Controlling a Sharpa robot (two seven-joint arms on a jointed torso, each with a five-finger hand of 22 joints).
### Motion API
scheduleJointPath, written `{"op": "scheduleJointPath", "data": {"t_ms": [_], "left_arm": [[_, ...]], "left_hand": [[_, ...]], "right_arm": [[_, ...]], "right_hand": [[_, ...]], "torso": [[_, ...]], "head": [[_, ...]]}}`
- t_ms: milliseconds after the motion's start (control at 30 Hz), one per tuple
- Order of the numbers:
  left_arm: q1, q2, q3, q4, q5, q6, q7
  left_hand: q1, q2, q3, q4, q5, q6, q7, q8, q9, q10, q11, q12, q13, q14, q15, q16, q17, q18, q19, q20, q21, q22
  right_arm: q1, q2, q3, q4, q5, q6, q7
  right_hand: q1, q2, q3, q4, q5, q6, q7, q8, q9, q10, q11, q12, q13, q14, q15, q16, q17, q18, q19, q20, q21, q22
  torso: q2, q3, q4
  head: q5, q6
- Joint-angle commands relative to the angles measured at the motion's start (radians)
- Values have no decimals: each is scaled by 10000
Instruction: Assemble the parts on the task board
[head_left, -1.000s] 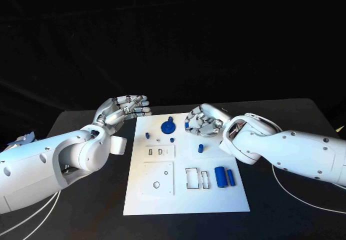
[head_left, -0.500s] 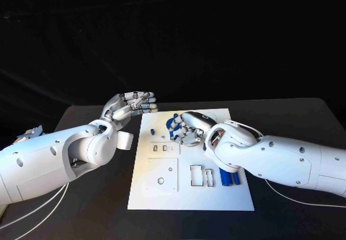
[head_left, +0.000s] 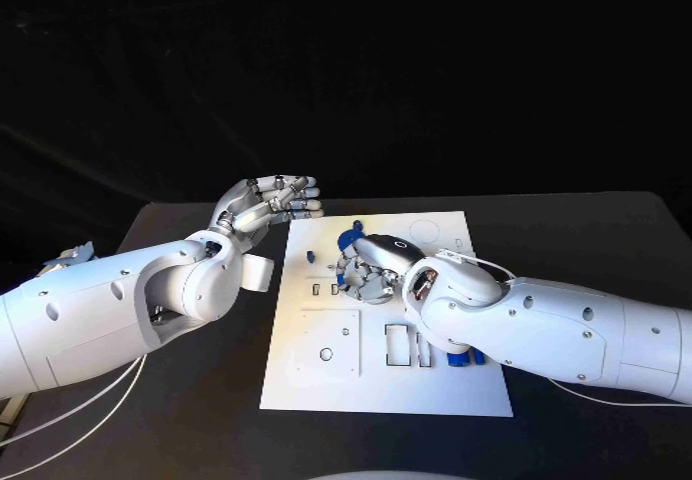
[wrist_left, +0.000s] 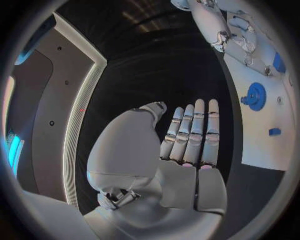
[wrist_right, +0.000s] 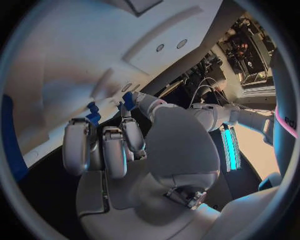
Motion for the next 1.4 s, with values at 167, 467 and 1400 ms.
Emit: {"op": "scheduleJointPath", "data": {"t_ms": [167,467,1400], "left_arm": [[2,35,5,3,8,198,64],[3,37,5,1,8,196,60],[3,24,5,1,8,190,55]], "left_hand": [[6,-83,57,0,-67,36,329,-44,13,79,23,-55,5,78,-4,-35,8,138,47,-15,-53,-9],[6,-83,57,0,-67,36,329,-44,13,79,23,-55,5,78,-4,-35,8,138,47,-15,-53,-9],[6,-83,57,0,-67,36,329,-44,13,79,23,-55,5,78,-4,-35,8,138,47,-15,-53,-9]], "right_arm": [[-36,34,-14,-39,-617,433,-312],[-45,49,-38,-96,-775,600,-451],[-97,115,-69,-232,-864,726,-460]], "right_hand": [[-114,3,67,12,12,18,-70,436,283,52,21,50,8,835,-29,15,1692,8,-33,-25,-20,661],[-186,-32,59,35,1,-20,-61,448,279,41,28,40,-2,830,-24,6,1669,15,-48,-22,-47,643],[-379,-283,-4,42,-84,-217,2,447,229,-80,76,-59,-111,818,11,-15,1621,31,-90,3,-128,598]], "torso": [[-13,-8,-20],[-8,-12,-3],[-11,-12,-18]], "head": [[45,-58],[33,-64],[26,-76]]}}
